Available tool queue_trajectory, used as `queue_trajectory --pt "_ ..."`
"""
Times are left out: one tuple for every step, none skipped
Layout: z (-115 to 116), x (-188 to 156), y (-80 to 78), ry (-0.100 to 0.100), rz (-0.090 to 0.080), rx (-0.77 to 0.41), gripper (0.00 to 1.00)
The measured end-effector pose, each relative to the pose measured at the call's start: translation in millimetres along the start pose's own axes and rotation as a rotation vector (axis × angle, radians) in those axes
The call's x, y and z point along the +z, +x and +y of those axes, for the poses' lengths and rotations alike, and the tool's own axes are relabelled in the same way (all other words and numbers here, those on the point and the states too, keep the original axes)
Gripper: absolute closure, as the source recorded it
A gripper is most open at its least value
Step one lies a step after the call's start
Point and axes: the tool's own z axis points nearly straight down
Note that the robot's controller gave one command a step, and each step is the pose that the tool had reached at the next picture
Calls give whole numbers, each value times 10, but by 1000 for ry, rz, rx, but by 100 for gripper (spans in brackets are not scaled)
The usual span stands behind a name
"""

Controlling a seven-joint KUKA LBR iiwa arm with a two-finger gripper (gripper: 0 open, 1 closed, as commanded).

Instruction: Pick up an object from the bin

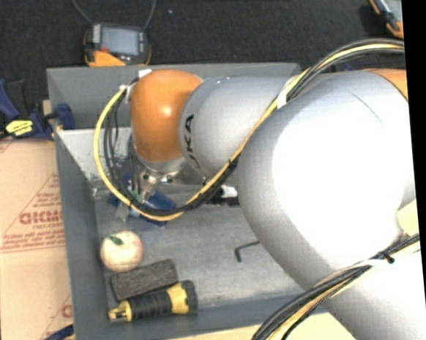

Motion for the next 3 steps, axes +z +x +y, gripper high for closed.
queue_trajectory --pt "36 -416 -27 -11 -8 -1 100" --pt "35 -471 -30 -12 -8 -1 100" --pt "29 -609 -34 -10 -7 -2 100"
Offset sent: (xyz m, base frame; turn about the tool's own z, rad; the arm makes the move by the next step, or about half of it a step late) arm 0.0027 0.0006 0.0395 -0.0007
